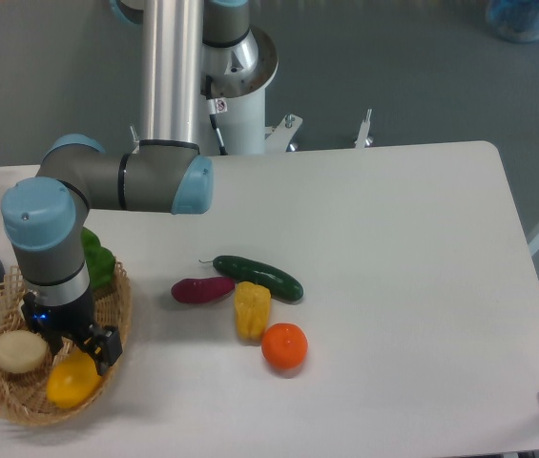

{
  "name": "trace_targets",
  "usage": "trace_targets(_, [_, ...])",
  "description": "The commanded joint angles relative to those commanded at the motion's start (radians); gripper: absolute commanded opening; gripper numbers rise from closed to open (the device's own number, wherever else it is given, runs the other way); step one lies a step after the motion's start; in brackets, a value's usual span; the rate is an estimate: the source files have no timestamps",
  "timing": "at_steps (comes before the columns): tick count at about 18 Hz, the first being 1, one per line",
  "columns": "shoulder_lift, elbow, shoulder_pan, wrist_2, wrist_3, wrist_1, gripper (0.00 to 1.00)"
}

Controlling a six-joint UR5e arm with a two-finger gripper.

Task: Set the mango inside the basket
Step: 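Lower the mango into the basket beside the onion and open the gripper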

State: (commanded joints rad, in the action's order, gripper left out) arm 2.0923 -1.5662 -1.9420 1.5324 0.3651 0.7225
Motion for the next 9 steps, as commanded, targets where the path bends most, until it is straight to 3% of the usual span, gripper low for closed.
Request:
trace_targets(3, [-0.012, 0.0, -0.002, 0.003, 0.0, 0.0, 1.0])
trace_targets(6, [-0.081, -0.017, -0.017, 0.031, 0.008, 0.002, 1.0])
trace_targets(9, [-0.161, -0.054, -0.106, 0.112, 0.015, 0.006, 1.0])
